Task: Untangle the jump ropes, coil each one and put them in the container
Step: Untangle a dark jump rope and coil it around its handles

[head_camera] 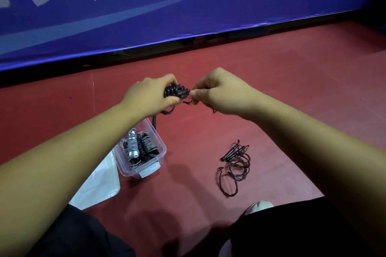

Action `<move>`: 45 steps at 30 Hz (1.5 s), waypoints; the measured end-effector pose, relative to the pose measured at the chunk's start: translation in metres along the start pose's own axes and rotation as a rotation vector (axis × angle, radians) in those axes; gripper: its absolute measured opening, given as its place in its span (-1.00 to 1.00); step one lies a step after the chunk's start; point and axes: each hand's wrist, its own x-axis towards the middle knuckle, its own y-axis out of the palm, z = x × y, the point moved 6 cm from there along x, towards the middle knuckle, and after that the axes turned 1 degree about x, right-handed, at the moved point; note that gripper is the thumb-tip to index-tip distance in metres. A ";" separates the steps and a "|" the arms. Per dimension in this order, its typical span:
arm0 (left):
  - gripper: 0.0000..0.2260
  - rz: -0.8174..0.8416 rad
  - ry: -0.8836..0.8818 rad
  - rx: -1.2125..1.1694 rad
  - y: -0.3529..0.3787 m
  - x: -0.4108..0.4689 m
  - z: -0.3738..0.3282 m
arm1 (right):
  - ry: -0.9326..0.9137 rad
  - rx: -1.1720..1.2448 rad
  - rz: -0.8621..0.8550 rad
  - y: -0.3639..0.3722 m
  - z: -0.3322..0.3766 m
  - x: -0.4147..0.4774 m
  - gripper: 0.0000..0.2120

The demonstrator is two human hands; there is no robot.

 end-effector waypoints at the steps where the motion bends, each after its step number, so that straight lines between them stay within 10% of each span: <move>1: -0.66 0.044 0.032 0.012 0.004 -0.002 -0.005 | -0.021 -0.025 -0.013 0.000 0.002 0.001 -0.75; 18: -0.71 0.032 0.355 -0.265 -0.013 -0.036 -0.064 | -0.003 0.142 -0.199 -0.033 -0.031 0.021 -0.71; 32: -0.74 0.254 -0.179 -1.620 -0.004 -0.023 -0.053 | 0.130 0.578 0.091 0.002 -0.066 0.019 -0.68; 45: -0.67 0.119 -0.376 -1.203 0.004 -0.007 -0.012 | 0.062 0.247 0.024 -0.004 -0.045 0.005 -0.73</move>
